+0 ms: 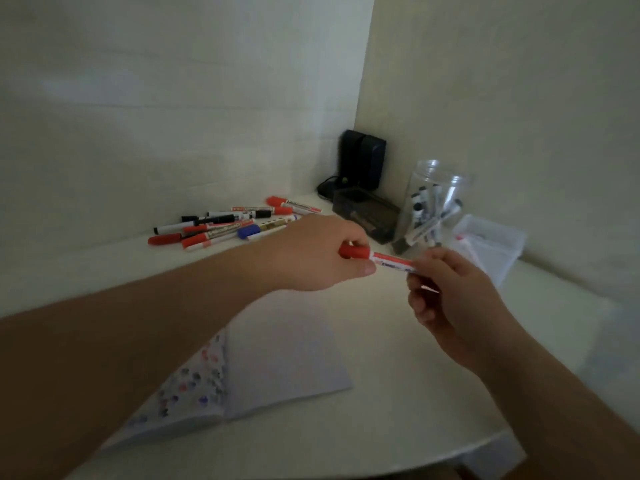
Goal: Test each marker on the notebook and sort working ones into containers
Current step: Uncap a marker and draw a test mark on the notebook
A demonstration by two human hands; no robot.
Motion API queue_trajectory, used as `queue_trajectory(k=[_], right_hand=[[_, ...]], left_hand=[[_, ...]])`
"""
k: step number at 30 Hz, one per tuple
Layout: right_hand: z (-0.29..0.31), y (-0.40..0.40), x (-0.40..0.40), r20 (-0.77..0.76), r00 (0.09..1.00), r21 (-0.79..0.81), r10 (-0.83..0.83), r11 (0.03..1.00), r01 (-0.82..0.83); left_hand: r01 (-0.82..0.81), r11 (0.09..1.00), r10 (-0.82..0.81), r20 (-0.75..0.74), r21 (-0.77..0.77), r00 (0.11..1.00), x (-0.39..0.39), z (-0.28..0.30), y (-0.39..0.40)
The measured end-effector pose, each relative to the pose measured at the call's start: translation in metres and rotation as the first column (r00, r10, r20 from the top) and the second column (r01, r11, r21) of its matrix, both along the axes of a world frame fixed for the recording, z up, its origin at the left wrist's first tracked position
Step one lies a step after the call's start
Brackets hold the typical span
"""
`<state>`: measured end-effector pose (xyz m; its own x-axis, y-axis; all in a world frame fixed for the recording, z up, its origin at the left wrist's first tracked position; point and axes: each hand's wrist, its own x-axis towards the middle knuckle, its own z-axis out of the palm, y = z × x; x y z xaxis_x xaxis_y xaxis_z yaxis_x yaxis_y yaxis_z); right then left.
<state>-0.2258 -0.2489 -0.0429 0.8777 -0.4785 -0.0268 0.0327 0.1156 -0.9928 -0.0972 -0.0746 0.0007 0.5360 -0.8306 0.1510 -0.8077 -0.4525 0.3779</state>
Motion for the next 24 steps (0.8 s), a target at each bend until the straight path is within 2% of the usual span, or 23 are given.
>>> queue_trajectory(k=[4, 7, 9, 13, 17, 20, 24], right_hand=[[0.004, -0.044, -0.055, 0.104, 0.960, 0.293, -0.259, 0.931, 0.220], [0.014, -0.082, -0.078, 0.149, 0.874, 0.380, -0.462, 0.843, 0.380], [0.018, -0.097, -0.081, 0.174, 0.848, 0.384, -0.500, 0.828, 0.409], [0.022, -0.097, -0.068, 0.191, 0.890, 0.342, -0.414, 0.878, 0.334], [0.027, -0.080, -0.047, 0.269, 0.906, 0.267, -0.326, 0.929, 0.255], [0.026, -0.055, -0.023, 0.260, 0.934, 0.072, -0.245, 0.969, 0.235], [0.015, -0.009, 0.038, 0.189, 0.981, -0.126, -0.038, 0.990, 0.063]], left_hand=[[0.054, 0.982, -0.074, -0.108, -0.178, 0.991, -0.038, 0.004, -0.062], [0.069, 0.982, -0.092, -0.129, -0.176, 0.987, -0.049, 0.002, -0.086], [0.060, 0.988, -0.077, -0.121, -0.144, 0.990, -0.048, -0.001, -0.090], [0.046, 0.999, -0.047, -0.071, -0.020, 0.996, -0.038, -0.010, -0.082], [-0.026, 0.997, 0.022, 0.060, 0.069, 0.998, -0.009, -0.018, -0.052], [-0.112, 0.987, 0.102, 0.091, 0.118, 0.991, 0.028, -0.028, -0.012], [-0.304, 0.949, 0.295, 0.108, 0.081, 0.949, 0.090, -0.048, 0.040]])
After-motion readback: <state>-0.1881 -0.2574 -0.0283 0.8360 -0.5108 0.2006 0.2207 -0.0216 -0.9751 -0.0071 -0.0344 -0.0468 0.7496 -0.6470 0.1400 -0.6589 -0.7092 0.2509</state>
